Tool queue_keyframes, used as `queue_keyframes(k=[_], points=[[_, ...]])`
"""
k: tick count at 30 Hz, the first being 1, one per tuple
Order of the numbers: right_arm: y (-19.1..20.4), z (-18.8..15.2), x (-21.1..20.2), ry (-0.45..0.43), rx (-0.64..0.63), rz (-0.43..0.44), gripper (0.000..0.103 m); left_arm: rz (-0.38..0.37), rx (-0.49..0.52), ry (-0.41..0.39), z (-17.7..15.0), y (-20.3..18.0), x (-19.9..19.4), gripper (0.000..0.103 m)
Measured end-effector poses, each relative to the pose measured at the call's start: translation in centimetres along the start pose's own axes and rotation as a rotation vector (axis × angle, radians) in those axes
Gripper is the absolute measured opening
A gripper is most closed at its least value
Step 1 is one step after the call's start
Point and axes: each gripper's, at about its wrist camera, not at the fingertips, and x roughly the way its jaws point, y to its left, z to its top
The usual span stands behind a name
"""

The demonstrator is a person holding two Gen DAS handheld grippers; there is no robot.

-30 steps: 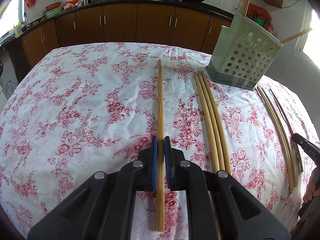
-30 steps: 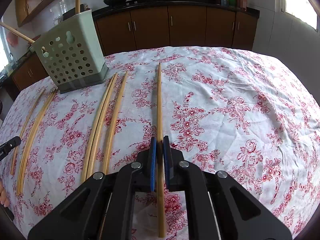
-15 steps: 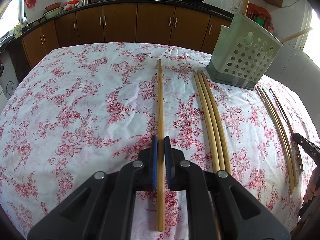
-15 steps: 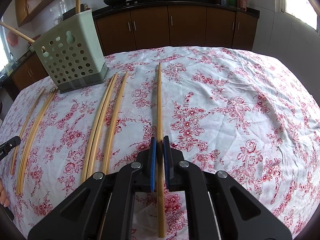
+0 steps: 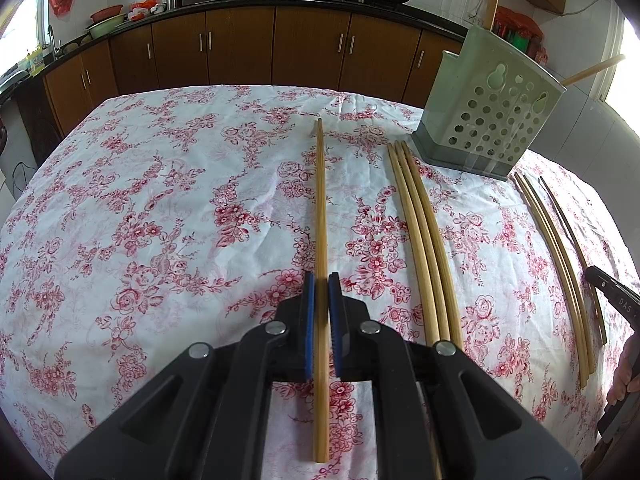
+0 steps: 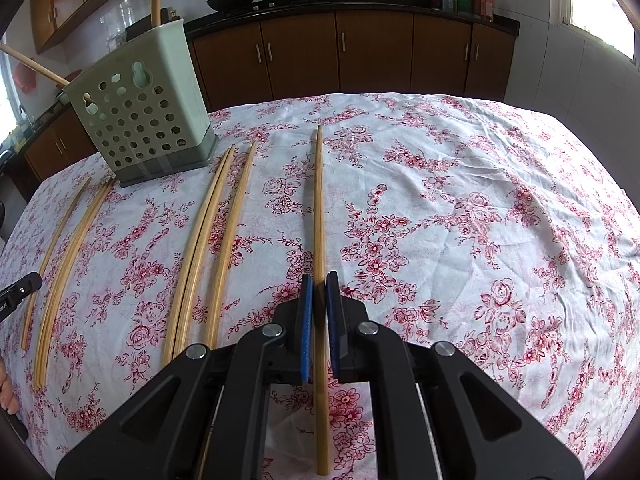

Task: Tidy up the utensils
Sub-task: 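Raise the left tool's chopstick upright over the holder while the right tool carries its own there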

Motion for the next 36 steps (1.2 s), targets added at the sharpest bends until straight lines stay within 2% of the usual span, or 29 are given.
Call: queue_keyframes(k=[6, 10, 19, 23, 26, 31, 36], points=[[0.0, -0.1, -0.1, -0.001, 0.001, 0.002, 0.008, -0.001, -0.001, -0.001, 0.0, 0.0, 0.0, 0.011], [0.2, -1.0, -0.9, 0.001, -0.017, 0.001, 0.008, 0.035, 0.064, 0.003, -0.7, -0.9, -0.5, 0.011], [-0.1, -0.8, -2.0, -0.021, 0.008, 0.017, 0.008, 0.027, 0.082, 0.01, -1.1, -0.9, -1.2, 0.008], [-0.3, 0.5, -4.9, -0.114, 0.018, 0.024, 0.008, -0.013, 0.062, -0.062, 0.1, -0.4, -4.0, 0.008], [-0.5, 1.7, -7.0, -0.187, 0.018, 0.018, 0.008, -0.045, 0.039, -0.152, 2.0, 0.0, -7.1, 0.008], [-0.5, 3.7, -10.2, -0.318, 0.021, 0.011, 0.008, -0.062, -0.001, -0.272, 5.1, 0.2, -11.1, 0.008], [-0.4, 5.3, -11.5, -0.378, 0.026, 0.022, 0.008, -0.049, 0.0, -0.339, 7.6, -0.3, -13.0, 0.008]])
